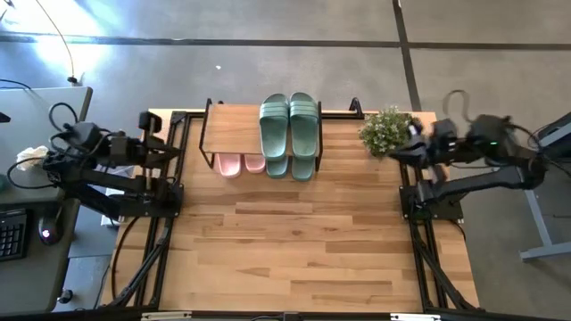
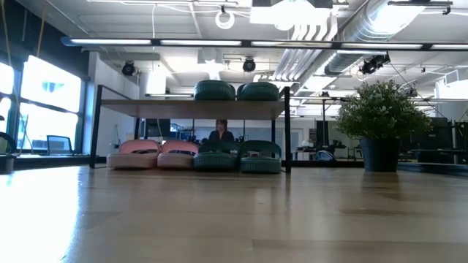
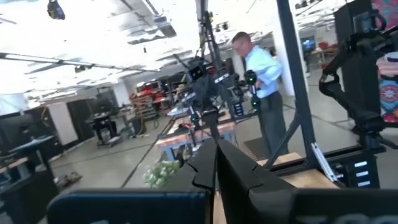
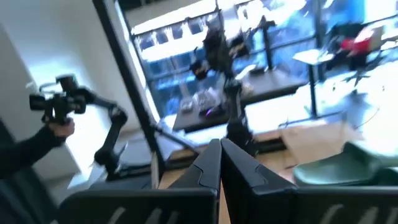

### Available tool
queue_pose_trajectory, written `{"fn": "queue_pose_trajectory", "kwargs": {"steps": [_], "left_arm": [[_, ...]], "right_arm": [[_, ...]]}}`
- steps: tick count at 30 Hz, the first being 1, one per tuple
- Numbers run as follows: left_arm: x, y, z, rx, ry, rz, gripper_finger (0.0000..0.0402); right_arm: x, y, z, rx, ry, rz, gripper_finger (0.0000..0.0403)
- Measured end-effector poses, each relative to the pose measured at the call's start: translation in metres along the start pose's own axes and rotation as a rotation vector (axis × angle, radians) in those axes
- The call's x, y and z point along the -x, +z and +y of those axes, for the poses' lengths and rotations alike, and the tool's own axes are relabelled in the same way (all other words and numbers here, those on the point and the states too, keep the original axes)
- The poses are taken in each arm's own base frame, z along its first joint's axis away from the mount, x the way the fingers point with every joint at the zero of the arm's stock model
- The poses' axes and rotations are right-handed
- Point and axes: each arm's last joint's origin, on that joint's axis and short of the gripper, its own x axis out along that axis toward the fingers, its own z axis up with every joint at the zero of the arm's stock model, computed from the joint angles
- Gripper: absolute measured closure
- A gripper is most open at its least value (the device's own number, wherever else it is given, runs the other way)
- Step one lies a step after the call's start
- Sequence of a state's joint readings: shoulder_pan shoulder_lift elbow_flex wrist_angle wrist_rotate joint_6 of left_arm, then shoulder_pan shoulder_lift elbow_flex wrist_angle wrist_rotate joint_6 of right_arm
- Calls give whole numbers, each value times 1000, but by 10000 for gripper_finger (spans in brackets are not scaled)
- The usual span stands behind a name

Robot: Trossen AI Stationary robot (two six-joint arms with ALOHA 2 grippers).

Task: Pick and place slides into the shelf
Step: Return to Home Position

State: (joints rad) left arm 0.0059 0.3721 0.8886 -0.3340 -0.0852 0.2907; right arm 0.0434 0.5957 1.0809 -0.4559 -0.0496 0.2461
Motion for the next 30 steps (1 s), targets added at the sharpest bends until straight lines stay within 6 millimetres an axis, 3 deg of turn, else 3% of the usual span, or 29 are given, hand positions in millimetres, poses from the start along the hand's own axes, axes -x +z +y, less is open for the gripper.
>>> {"fn": "queue_pose_trajectory", "kwargs": {"steps": [10, 16, 30], "left_arm": [[35, 0, 4, -35, 58, -37, 397], [55, -2, 7, -42, 115, -45, 397], [94, -10, 10, -29, 194, -92, 397]], "right_arm": [[53, -4, -3, -20, -150, -68, 403], [61, -13, -5, -34, -162, -80, 403], [82, -56, -15, -128, -137, -193, 403]]}}
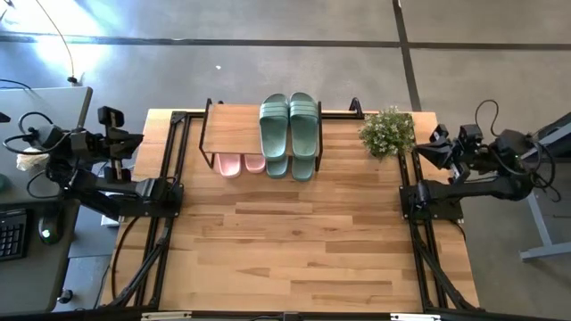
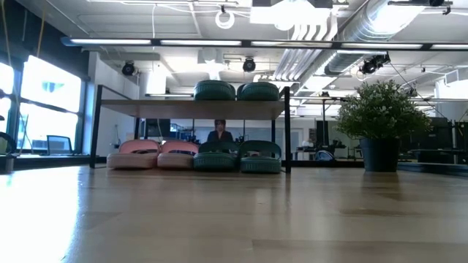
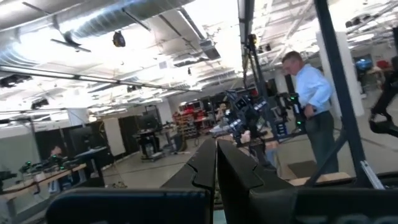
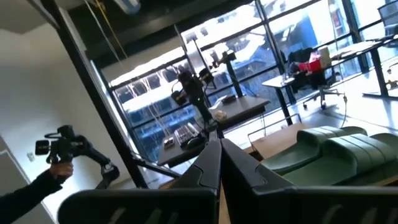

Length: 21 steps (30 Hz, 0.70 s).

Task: Pick and place slides into the shelf
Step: Return to Home Position

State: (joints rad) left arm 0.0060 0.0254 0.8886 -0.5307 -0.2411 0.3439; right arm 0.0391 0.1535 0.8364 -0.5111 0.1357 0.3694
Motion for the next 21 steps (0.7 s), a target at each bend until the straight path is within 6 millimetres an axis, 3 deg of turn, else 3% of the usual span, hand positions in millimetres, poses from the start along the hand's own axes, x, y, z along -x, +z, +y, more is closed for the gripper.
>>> {"fn": "queue_pose_trajectory", "kwargs": {"steps": [8, 15, 21], "left_arm": [[5, -2, 1, -9, 13, 9, 397], [3, -4, 0, -15, 9, 5, 396], [-15, -23, -12, -6, -9, 17, 396]], "right_arm": [[20, -18, -12, -46, -16, -82, 403], [15, -24, -13, -49, -34, -64, 403], [-2, -38, -14, -59, 51, -107, 403]]}}
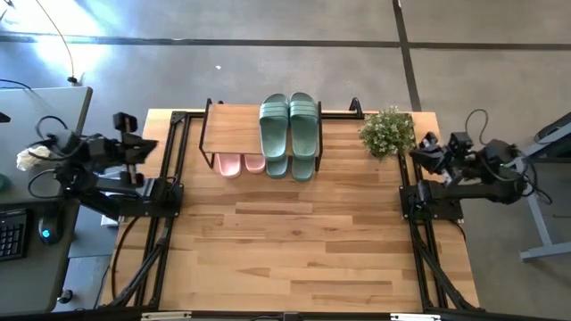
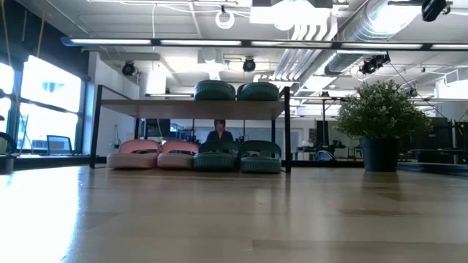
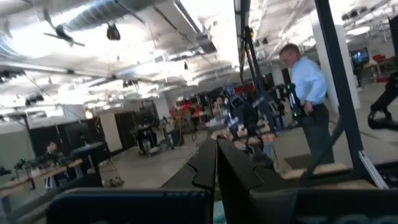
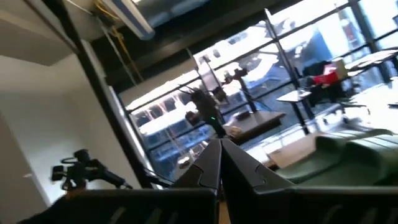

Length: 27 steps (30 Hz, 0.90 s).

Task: Pick and place slides into the shelf
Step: Return to Home Position

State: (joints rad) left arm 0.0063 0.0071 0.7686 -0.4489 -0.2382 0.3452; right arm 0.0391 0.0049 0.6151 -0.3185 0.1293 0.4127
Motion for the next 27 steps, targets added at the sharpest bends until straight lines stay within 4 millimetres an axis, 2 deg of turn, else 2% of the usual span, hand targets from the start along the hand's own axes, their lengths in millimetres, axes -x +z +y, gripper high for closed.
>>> {"fn": "queue_pose_trajectory", "kwargs": {"steps": [8, 15, 27], "left_arm": [[-27, -34, -21, 37, -51, -33, 396], [-42, -64, -37, 81, -69, -79, 396], [-54, -117, -59, 159, -55, -174, 396]], "right_arm": [[-25, -42, -13, -65, 115, -59, 403], [-34, -79, -27, -159, 131, -61, 403], [-37, -106, -38, -228, 140, -73, 403]]}}
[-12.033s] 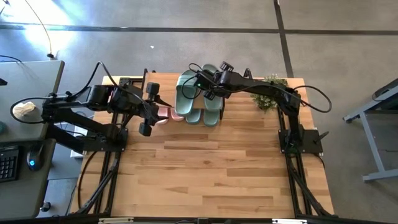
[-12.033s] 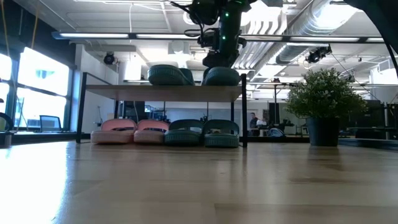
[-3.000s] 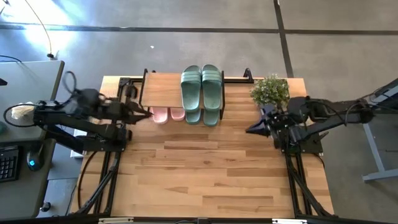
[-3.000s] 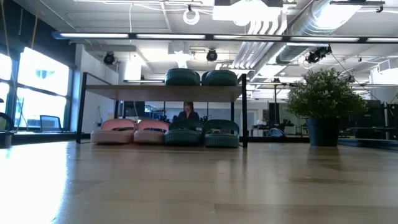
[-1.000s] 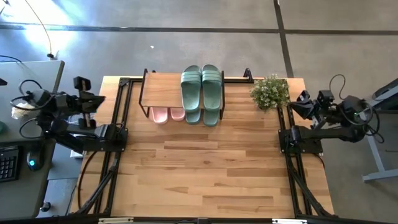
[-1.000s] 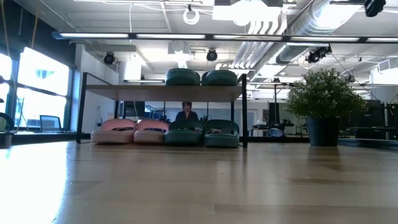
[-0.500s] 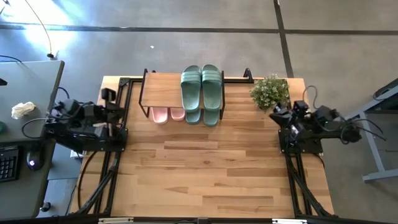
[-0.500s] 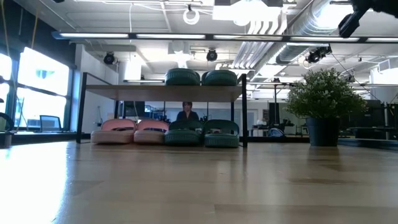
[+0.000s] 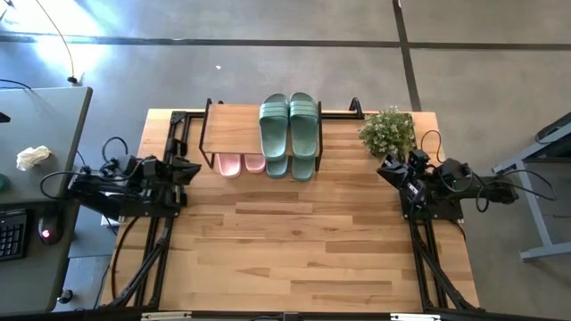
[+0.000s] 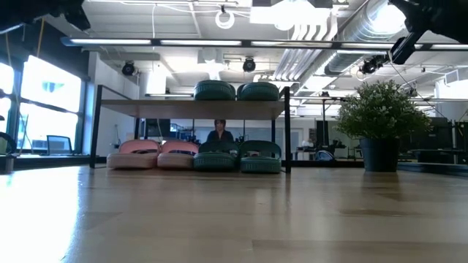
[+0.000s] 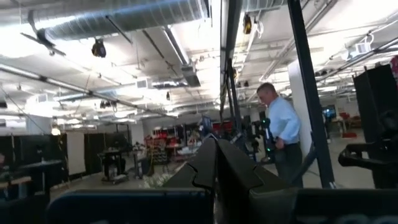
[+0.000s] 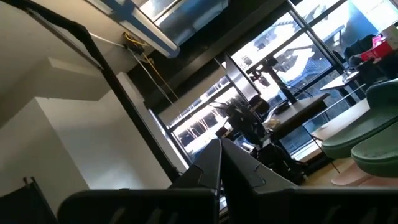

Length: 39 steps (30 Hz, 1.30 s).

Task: Pick and place slides into the shelf
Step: Return to Home Position

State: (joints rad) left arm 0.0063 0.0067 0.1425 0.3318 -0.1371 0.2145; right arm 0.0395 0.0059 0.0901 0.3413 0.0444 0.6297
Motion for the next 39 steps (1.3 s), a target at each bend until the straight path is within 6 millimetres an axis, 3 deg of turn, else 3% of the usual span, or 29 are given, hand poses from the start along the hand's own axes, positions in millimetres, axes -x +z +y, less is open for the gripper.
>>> {"fn": "queue_pose_trajectory", "kwargs": {"steps": [7, 16, 22, 30, 39], "left_arm": [[3, -26, -5, 61, -10, 16, 396], [5, -38, -9, 89, -57, 53, 396], [7, -51, -12, 64, -99, 187, 396], [14, -73, -16, 34, -144, 424, 396], [14, -73, -16, 30, -129, 430, 396]], "right_arm": [[0, -1, -1, -16, 4, -4, 403], [0, -7, -5, 35, -27, 63, 403], [1, -15, -10, 177, -62, 148, 403], [4, -24, -17, 584, -70, 274, 403], [12, -36, -32, 656, -297, 428, 403]]}}
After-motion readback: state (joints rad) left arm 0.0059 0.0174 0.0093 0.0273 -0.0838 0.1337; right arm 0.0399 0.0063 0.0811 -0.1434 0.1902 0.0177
